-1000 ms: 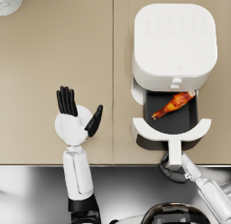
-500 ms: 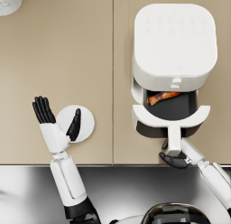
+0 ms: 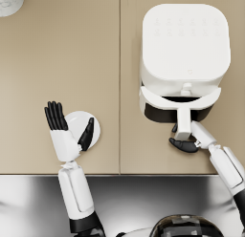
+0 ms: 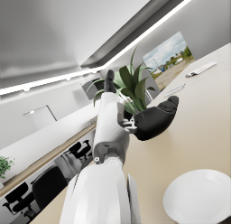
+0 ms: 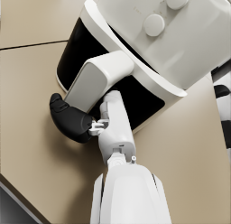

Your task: Pick up the drumstick and place it into the air fryer

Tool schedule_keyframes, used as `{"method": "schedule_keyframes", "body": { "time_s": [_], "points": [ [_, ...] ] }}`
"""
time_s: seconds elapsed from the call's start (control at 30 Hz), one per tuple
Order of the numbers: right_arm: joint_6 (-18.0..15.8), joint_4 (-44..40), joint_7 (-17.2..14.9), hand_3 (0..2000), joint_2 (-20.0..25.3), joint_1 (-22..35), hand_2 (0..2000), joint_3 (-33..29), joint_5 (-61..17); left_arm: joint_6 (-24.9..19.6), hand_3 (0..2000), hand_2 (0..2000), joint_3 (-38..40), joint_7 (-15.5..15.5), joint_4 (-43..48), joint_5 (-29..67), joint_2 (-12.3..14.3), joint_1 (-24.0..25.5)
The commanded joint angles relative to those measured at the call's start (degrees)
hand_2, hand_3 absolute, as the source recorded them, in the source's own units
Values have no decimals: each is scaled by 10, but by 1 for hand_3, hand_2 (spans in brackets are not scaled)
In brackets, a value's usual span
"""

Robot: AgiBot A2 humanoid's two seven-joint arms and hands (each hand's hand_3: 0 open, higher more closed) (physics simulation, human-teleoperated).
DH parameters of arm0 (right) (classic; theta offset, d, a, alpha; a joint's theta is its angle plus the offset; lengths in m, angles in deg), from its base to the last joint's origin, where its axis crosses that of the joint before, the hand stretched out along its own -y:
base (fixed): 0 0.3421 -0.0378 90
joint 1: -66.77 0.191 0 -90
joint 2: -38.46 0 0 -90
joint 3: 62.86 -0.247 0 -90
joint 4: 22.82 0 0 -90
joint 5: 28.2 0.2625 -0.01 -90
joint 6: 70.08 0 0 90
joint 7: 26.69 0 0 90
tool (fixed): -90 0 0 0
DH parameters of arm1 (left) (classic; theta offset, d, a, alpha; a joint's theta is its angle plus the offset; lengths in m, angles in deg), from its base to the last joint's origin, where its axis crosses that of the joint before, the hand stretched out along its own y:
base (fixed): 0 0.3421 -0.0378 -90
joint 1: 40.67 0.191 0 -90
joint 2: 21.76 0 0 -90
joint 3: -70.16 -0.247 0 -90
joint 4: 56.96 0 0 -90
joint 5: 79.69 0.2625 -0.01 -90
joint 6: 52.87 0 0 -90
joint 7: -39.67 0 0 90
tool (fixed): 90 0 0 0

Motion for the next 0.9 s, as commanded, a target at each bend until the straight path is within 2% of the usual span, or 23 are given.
{"method": "schedule_keyframes", "body": {
  "time_s": [0.03,0.23,0.27,0.33,0.37,0.4,0.9],
  "points": [
    [-3,-42,1,2000,157,73,2000,1,0,0,0,0,-1,0,-3,0,-2,-4],
    [-10,-141,-4,2000,193,116,2000,2,0,0,0,0,0,0,-3,0,-4,2],
    [-20,-144,-2,2000,213,99,2000,-50,0,0,0,0,0,0,-1,0,-4,5],
    [-57,-147,-3,2000,214,99,2000,-48,0,0,0,0,-1,0,-1,0,-5,6],
    [-70,-136,-3,2000,211,94,2000,-43,0,0,0,0,0,0,-4,0,-4,11],
    [-76,-154,-3,2000,82,70,2000,-34,0,0,0,0,0,0,-4,0,-4,12],
    [-86,-155,-8,2000,85,69,2000,-45,0,0,0,0,0,0,-4,0,-5,13]
  ]
}}
